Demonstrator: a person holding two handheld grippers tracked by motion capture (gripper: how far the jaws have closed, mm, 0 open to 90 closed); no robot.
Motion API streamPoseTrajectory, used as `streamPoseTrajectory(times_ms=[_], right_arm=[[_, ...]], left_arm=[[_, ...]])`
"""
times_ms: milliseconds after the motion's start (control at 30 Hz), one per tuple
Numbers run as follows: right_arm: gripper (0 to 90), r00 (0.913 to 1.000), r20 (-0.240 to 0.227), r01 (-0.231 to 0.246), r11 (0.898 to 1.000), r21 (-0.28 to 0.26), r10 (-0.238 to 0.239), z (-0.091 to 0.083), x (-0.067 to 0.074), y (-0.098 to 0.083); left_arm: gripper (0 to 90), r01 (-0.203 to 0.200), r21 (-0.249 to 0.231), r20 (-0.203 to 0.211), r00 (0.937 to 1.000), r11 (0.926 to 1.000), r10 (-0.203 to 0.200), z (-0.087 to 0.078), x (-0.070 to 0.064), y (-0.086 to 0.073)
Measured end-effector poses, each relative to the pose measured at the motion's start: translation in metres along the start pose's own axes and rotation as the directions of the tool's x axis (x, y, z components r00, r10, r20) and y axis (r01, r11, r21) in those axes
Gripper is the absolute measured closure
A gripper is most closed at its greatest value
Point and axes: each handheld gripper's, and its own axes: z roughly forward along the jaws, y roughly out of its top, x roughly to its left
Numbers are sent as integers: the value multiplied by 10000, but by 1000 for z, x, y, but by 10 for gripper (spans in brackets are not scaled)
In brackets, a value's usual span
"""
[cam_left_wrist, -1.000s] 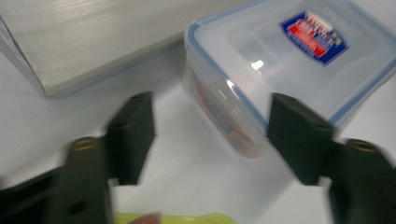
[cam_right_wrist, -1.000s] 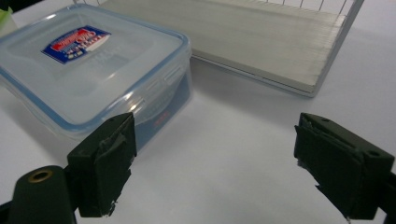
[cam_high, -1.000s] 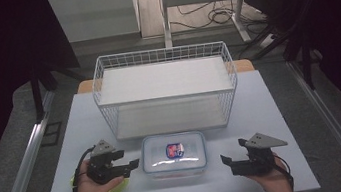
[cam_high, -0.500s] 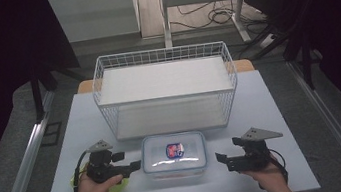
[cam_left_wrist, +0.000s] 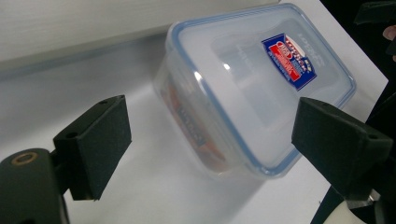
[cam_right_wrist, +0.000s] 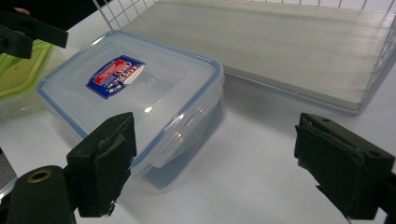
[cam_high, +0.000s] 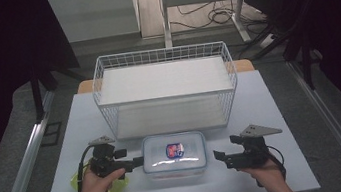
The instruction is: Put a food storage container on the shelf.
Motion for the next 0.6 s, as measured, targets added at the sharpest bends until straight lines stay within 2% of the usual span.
streamPoseTrajectory(times_ms=[67,167,267,367,467,600], right_arm=[[131,10000,-56,2,10000,22,-2,2,2,3],[131,9999,-144,85,9998,160,-83,9,7,7],[131,9997,-215,157,9995,266,-151,14,9,7],[131,9996,-249,175,9992,348,-166,16,10,5],[131,9995,-234,198,9992,359,-190,17,10,4],[131,9996,-239,161,9992,361,-153,17,10,5]], left_arm=[[120,320,65,216,9993,9995,-321,6,2,4],[120,528,241,420,9977,9983,-538,15,3,8],[120,574,479,661,9960,9972,-605,23,0,8],[120,593,759,712,9954,9954,-647,27,-1,7],[121,698,910,847,9934,9934,-776,31,-1,5],[125,652,1024,872,9934,9926,-742,34,-1,4]])
